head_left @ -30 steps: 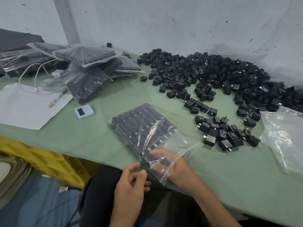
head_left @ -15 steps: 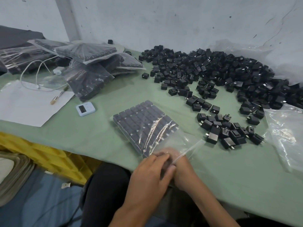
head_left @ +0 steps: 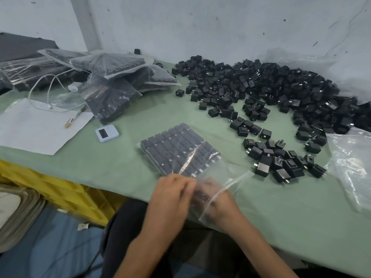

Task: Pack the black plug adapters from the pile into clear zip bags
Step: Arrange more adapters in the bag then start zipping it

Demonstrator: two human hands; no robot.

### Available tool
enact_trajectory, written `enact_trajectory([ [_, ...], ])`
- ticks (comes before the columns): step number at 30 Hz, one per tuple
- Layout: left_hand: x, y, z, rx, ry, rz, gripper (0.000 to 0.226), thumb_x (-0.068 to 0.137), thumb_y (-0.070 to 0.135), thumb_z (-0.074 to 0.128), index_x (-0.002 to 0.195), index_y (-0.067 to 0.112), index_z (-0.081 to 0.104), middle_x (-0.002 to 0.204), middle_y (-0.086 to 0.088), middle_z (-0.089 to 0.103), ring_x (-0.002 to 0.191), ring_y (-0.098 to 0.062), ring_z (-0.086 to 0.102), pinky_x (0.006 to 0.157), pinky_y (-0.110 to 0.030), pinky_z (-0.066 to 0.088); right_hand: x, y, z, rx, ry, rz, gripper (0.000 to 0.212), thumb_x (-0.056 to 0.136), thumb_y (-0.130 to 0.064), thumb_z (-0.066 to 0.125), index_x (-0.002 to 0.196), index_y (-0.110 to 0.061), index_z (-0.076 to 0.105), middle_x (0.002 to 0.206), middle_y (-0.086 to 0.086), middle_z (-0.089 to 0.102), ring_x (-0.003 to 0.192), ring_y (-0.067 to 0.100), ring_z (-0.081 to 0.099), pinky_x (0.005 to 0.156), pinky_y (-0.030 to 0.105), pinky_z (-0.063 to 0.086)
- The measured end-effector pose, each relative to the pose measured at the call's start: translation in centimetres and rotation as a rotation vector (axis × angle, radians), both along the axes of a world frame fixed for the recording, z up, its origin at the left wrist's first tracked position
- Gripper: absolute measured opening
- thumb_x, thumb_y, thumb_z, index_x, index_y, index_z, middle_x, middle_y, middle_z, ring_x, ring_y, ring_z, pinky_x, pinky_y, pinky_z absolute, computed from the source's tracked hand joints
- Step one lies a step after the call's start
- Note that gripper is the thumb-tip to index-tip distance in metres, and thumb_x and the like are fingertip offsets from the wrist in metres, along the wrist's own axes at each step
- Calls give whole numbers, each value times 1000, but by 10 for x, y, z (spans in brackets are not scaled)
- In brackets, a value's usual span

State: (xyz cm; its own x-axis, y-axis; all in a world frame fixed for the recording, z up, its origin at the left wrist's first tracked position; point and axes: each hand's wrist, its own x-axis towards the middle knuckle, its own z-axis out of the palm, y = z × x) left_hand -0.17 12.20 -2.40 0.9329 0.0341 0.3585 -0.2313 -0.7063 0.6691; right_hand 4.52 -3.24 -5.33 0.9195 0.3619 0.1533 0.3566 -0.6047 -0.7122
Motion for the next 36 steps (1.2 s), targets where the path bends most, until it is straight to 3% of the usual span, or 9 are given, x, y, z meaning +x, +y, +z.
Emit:
enact_trajectory([
  [3, 19, 32, -7, 124, 120, 118, 27, 98, 37, 57, 122, 28, 65, 133, 6, 53, 125, -18, 45, 107, -34, 36, 4, -5, -10, -107, -95, 37, 17, 88, -22, 73, 104, -23, 78, 105, 4, 67, 94, 13, 62, 85, 14, 46],
  [6, 28, 42, -16, 167, 244, 71, 43, 97, 53, 50, 137, 38, 52, 158, 10, 29, 145, -14, 27, 115, -41, 29, -1, -3, -14, -43, 12, -8, 8, 83, -28, 75, 89, -33, 74, 101, -1, 66, 90, 9, 59, 80, 3, 37],
  [9, 30, 43, -21, 85, 234, 81, 42, 92, 59, 53, 131, 44, 51, 159, 16, 27, 143, -10, 31, 113, -43, 33, -1, -1, -19, -13, -35, -83, 27, 54, -38, 85, 77, -31, 70, 83, 0, 66, 80, 19, 64, 79, 30, 52],
  [15, 30, 39, -25, 47, 205, 120, 42, 83, 66, 61, 120, 51, 48, 157, 18, 31, 139, -10, 38, 110, -48, 37, -9, 2, -10, -151, -161, 40, 42, 84, -56, 45, 105, -31, 72, 101, -8, 62, 88, -9, 44, 80, 4, 36],
  [19, 29, 35, -23, 60, 215, 139, 43, 81, 70, 58, 116, 53, 41, 156, 19, 29, 138, -9, 38, 108, -46, 35, -16, 0, 13, 21, -100, 83, 18, 91, -41, 57, 109, -38, 60, 98, -28, 40, 86, -10, 44, 82, 8, 41],
  [25, 28, 37, -24, 81, 263, 137, 54, 79, 83, 46, 124, 56, 32, 160, 23, 18, 143, -8, 30, 114, -47, 31, -21, -66, 50, -74, 244, 284, 10, 92, -31, 64, 99, -26, 68, 97, -23, 61, 91, -4, 59, 84, 17, 47],
  [27, 28, 36, -22, 77, 266, 135, 54, 79, 82, 46, 124, 56, 31, 160, 22, 17, 144, -8, 30, 115, -46, 30, -14, -105, 60, -117, 329, 170, 14, 90, -27, 66, 102, -31, 72, 97, -25, 67, 88, -4, 62, 83, 17, 49],
  [31, 28, 36, -19, 69, 274, 138, 56, 80, 80, 48, 126, 54, 34, 160, 22, 18, 144, -8, 30, 115, -44, 29, 24, -131, 63, -305, 1, -349, 22, 96, -24, 59, 115, -33, 67, 117, -13, 59, 105, 6, 56, 93, 29, 47],
  [36, 27, 36, -18, 67, 272, 128, 60, 74, 86, 40, 125, 54, 32, 161, 18, 19, 144, -10, 30, 115, -47, 30, 51, -133, 39, -611, -25, -475, 46, 96, -41, 56, 139, -33, 46, 137, -2, 44, 125, 23, 40, 103, 33, 37],
])
